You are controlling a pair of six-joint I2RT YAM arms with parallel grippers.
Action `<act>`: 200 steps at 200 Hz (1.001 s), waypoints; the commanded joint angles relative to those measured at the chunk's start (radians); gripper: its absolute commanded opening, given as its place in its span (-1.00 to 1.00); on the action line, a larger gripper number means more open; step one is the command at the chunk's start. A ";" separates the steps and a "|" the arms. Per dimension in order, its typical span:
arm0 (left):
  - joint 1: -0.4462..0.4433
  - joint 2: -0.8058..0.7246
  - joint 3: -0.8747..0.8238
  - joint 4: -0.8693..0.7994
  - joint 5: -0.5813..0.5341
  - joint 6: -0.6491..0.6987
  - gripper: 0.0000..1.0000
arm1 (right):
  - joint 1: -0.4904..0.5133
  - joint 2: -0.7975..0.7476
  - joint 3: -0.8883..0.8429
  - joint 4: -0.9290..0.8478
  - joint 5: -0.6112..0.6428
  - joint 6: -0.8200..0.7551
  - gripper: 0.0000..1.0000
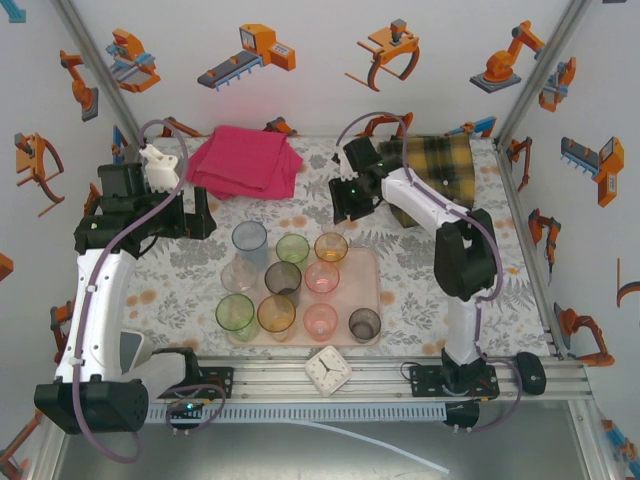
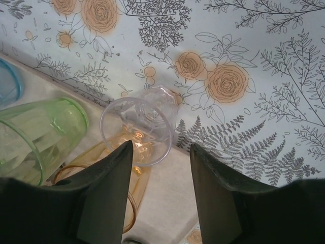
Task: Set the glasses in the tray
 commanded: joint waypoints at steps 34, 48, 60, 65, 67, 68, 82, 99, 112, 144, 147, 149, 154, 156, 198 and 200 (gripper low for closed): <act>0.007 -0.014 -0.019 0.029 0.028 -0.001 0.98 | 0.009 0.054 0.061 -0.039 0.074 -0.020 -0.15; 0.009 -0.016 -0.020 0.031 0.029 0.000 0.98 | 0.009 0.060 0.065 -0.041 0.073 -0.019 -0.16; 0.007 -0.017 -0.020 0.031 0.027 -0.001 0.98 | 0.009 0.067 0.071 -0.045 0.074 -0.021 -0.17; 0.007 -0.018 -0.020 0.032 0.028 -0.001 0.98 | 0.009 0.071 0.072 -0.046 0.075 -0.021 -0.18; 0.007 -0.018 -0.020 0.032 0.027 0.000 0.98 | 0.008 0.070 0.072 -0.045 0.076 -0.021 -0.19; 0.007 -0.018 -0.020 0.032 0.027 0.000 0.98 | 0.009 0.071 0.072 -0.045 0.075 -0.021 -0.19; 0.009 -0.020 -0.022 0.032 0.026 0.000 0.98 | 0.009 0.077 0.075 -0.045 0.076 -0.021 -0.21; 0.009 -0.024 -0.025 0.032 0.024 0.000 0.98 | 0.010 0.085 0.080 -0.045 0.074 -0.023 -0.23; 0.009 -0.029 -0.029 0.034 0.023 -0.001 0.98 | 0.010 0.087 0.079 -0.041 0.076 -0.026 -0.24; 0.010 -0.035 -0.033 0.036 0.020 0.000 0.98 | 0.010 0.093 0.083 -0.043 0.073 -0.028 -0.27; 0.010 -0.036 -0.034 0.037 0.021 0.000 0.98 | 0.011 0.094 0.083 -0.043 0.074 -0.030 -0.28; 0.010 -0.035 -0.034 0.037 0.020 0.000 0.98 | 0.010 0.094 0.084 -0.043 0.073 -0.030 -0.28; 0.011 -0.036 -0.036 0.038 0.020 -0.001 0.98 | 0.011 0.097 0.086 -0.044 0.073 -0.029 -0.28; 0.011 -0.035 -0.035 0.038 0.020 0.000 0.98 | 0.011 0.097 0.087 -0.045 0.073 -0.029 -0.28; 0.014 -0.037 -0.042 0.044 0.020 -0.001 0.98 | 0.015 0.113 0.098 -0.052 0.090 -0.038 -0.35; 0.014 -0.037 -0.043 0.044 0.019 -0.002 0.98 | 0.016 0.114 0.098 -0.052 0.092 -0.039 -0.35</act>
